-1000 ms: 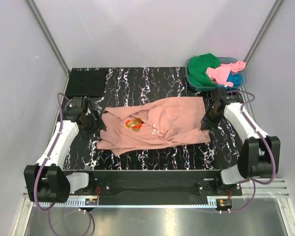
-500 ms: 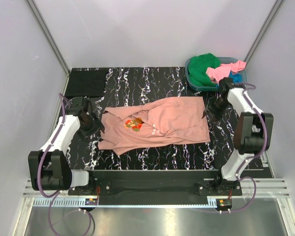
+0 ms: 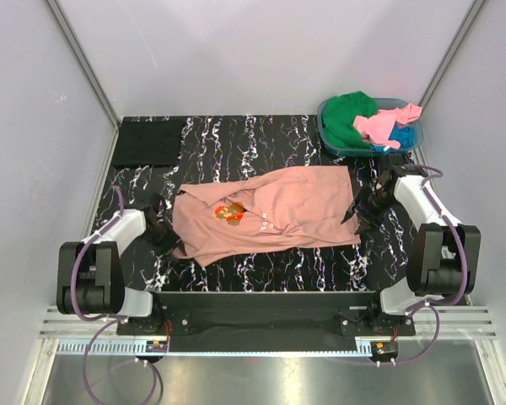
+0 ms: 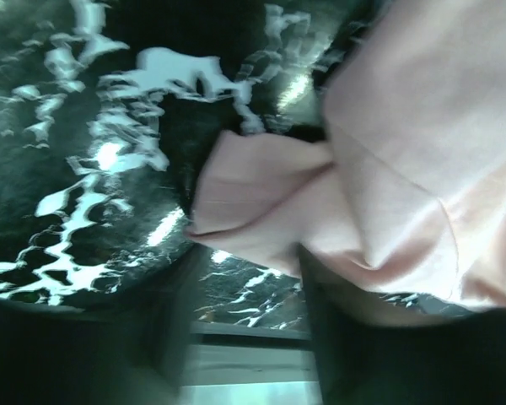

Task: Fold and stack the t-shirts
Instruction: Flatten the tshirt out

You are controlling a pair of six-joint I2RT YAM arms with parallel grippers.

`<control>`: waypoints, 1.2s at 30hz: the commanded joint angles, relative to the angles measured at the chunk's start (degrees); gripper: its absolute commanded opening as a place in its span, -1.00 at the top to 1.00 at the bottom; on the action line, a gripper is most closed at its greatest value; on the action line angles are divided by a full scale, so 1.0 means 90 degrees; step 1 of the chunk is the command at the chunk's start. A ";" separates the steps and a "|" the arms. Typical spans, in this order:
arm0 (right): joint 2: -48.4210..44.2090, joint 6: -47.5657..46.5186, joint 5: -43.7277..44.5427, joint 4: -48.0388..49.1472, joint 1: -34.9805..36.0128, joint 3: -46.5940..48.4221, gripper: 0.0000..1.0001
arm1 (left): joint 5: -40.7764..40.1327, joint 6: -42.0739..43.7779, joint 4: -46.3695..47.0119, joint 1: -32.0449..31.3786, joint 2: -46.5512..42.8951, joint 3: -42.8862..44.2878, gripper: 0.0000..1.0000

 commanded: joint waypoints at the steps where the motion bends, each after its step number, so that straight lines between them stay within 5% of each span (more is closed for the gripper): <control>1: -0.0272 -0.0027 -0.0284 0.0170 0.0031 -0.0035 -0.15 | 0.0337 -0.0108 0.0332 -0.0303 -0.0251 0.0170 0.45; 6: -0.0214 -0.0056 -0.0343 0.0229 0.0031 -0.0074 -0.15 | 0.0395 -0.0420 0.0565 -0.1339 0.0039 0.1485 0.71; 9: -0.0194 -0.0104 -0.0372 0.0161 0.0031 0.0023 -0.15 | 0.0649 -0.0538 0.0683 -0.1848 0.1199 0.2781 0.95; 15: -0.0145 -0.0241 -0.0333 0.0014 0.0031 0.0238 -0.15 | 0.0417 -0.0382 -0.0233 -0.2483 0.2522 0.5140 0.23; 16: -0.0155 -0.0261 -0.0333 -0.0024 0.0031 0.0238 -0.15 | 0.0038 -0.0363 -0.0370 -0.2474 0.2376 0.5055 0.12; 18: -0.0213 -0.0300 -0.0353 -0.0015 0.0031 0.0190 -0.15 | -0.0384 -0.0362 -0.0518 -0.2406 0.1967 0.4558 -0.50; 20: -0.0301 -0.0310 -0.0372 0.0053 0.0031 0.0063 -0.15 | -0.0649 -0.0275 -0.0577 -0.2094 0.1254 0.3528 -0.64; 27: -0.0399 -0.0281 -0.0626 0.0219 0.0031 -0.0279 -0.15 | -0.1021 0.0350 -0.0489 -0.1107 -0.0427 0.1356 -0.62; 36: -0.0545 -0.0281 -0.0675 0.0219 0.0031 -0.0347 -0.15 | -0.1304 0.0048 -0.0362 -0.0833 -0.0156 0.0913 -0.50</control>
